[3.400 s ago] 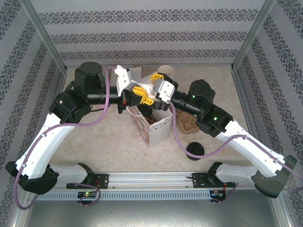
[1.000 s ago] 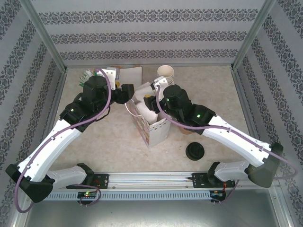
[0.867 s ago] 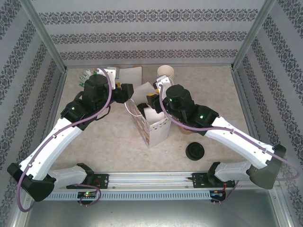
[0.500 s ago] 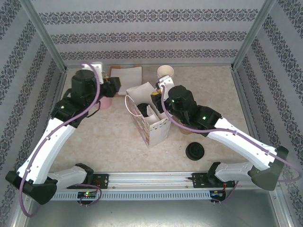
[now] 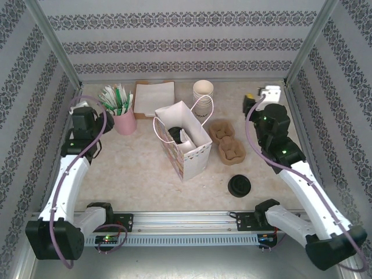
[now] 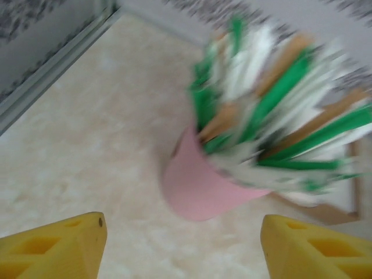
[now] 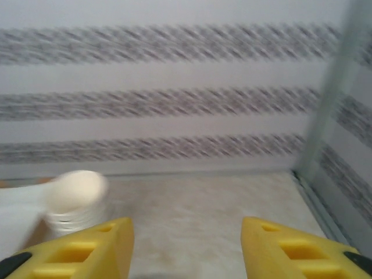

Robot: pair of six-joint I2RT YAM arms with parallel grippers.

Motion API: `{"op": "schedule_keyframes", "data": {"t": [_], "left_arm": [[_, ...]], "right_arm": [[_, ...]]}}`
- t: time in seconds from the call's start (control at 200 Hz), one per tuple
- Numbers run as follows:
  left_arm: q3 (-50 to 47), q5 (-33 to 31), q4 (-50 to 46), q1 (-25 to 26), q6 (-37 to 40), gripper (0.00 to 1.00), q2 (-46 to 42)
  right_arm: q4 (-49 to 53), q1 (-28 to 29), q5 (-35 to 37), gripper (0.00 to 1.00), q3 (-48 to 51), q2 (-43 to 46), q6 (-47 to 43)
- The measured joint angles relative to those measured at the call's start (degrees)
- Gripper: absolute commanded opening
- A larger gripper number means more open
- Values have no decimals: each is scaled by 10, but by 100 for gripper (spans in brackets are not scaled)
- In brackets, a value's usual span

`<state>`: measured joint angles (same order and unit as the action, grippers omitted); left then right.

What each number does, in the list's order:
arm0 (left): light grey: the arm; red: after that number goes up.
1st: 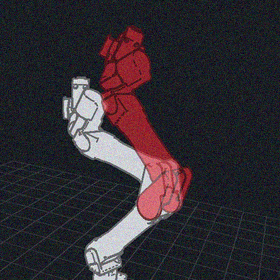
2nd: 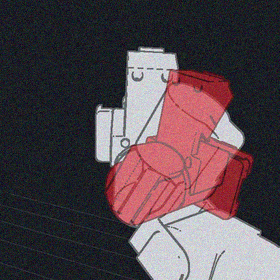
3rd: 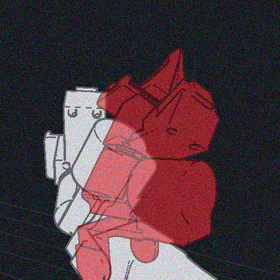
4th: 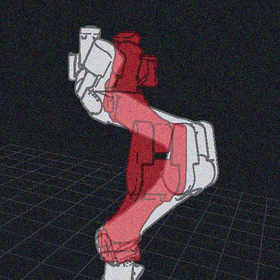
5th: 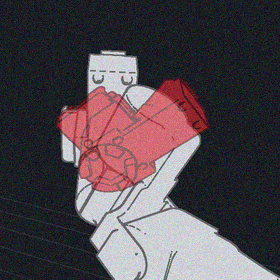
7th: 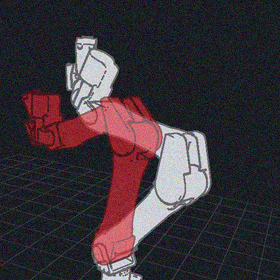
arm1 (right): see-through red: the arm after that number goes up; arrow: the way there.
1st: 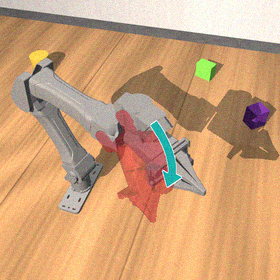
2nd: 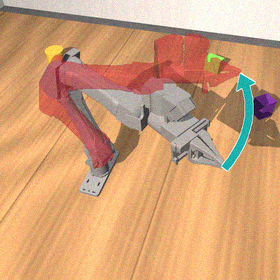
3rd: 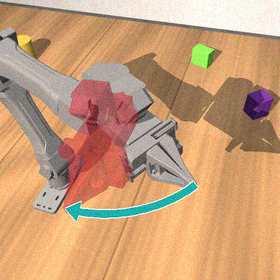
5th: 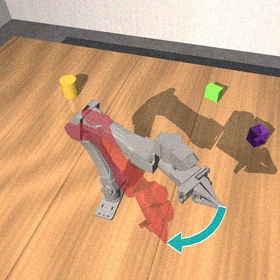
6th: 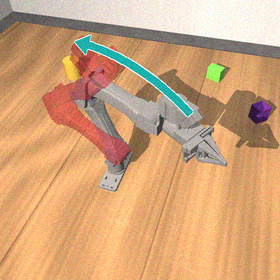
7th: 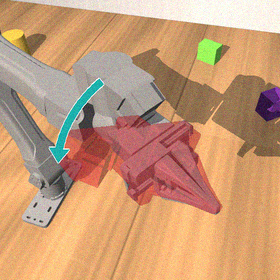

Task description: Pack the takeout coffee

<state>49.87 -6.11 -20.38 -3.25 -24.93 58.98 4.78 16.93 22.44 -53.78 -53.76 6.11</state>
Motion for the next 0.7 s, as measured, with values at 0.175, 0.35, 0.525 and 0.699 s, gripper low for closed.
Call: {"op": "schedule_keyframes", "data": {"t": [0.175, 0.35, 0.525, 0.699], "left_arm": [[-67, -68, 64, -2, 6, 100, 35], [-122, -125, 156, -2, 25, 100, 77], [-229, -163, 320, -2, 75, 100, 89], [-246, -164, 426, -2, 118, 100, 165]], "right_arm": [[-63, -121, -27, 69, 123, -25, 29], [-150, -138, -46, 80, 220, -81, 4], [-226, -138, -50, 84, 251, -168, -9], [-297, -138, -54, 87, 281, -223, -21]]}}
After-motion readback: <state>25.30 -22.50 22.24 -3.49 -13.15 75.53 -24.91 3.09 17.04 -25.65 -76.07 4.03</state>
